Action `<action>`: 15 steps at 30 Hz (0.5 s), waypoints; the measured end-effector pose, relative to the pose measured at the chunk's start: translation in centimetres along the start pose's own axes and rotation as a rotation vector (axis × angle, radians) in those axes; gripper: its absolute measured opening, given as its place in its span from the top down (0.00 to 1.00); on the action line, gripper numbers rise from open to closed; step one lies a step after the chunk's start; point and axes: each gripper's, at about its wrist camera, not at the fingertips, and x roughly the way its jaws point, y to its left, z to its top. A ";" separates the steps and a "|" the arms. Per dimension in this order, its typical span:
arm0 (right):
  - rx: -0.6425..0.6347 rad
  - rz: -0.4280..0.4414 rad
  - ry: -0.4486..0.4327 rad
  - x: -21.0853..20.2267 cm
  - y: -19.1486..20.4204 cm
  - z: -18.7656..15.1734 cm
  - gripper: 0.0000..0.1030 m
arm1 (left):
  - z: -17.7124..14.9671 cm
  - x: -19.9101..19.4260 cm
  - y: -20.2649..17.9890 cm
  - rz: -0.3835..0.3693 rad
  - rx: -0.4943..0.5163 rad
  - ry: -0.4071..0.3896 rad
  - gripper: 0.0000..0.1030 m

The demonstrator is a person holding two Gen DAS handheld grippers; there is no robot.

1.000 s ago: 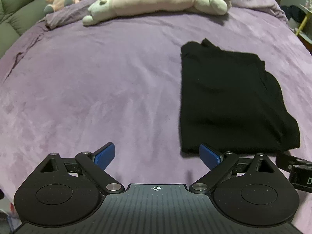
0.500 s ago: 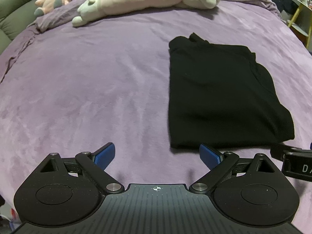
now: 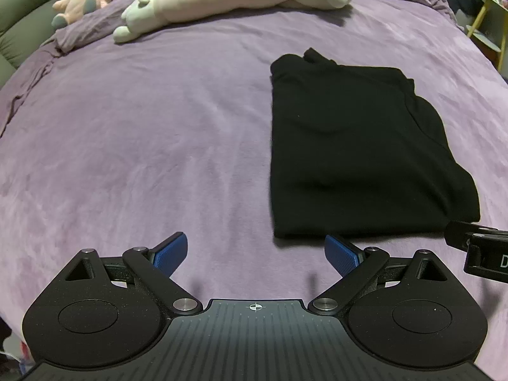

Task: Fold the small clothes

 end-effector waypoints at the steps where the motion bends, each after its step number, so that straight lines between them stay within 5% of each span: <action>1: 0.001 0.000 0.000 0.0 0.0 0.0 0.05 | 0.0 0.0 -0.1 0.000 0.001 0.000 0.06; 15: -0.001 -0.004 -0.010 -0.3 0.0 0.0 0.05 | 0.0 0.1 -0.2 0.004 -0.002 0.005 0.06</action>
